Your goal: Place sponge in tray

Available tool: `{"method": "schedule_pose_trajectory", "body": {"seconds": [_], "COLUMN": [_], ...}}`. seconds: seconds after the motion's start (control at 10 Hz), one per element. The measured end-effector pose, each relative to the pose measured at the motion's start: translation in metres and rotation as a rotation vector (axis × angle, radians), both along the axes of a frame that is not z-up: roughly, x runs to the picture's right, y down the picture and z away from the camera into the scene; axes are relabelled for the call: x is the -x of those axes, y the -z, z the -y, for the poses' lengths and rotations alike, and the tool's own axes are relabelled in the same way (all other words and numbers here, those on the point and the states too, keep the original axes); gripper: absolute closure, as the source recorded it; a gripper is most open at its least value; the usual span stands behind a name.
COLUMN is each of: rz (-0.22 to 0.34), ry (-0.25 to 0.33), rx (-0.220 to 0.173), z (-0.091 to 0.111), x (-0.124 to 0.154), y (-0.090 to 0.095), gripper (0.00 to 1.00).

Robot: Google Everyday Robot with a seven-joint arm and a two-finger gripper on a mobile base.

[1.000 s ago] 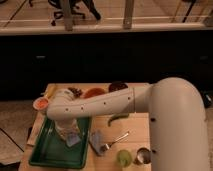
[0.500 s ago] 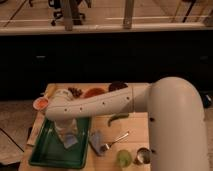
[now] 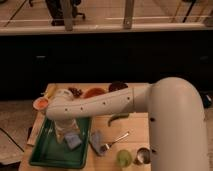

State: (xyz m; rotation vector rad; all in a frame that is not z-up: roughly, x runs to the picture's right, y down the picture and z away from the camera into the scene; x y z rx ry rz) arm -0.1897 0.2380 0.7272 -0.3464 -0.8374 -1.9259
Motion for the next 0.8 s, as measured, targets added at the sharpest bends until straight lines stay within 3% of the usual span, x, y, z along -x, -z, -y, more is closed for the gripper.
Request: {"method": "schedule_pose_trajectory", "body": {"seconds": [0.8], "rz": [0.043], "ry": [-0.011], "rx": [-0.01], "z": [-0.0001], "x": [0.0016], "y": [0.0021], "gripper": [0.2]}}
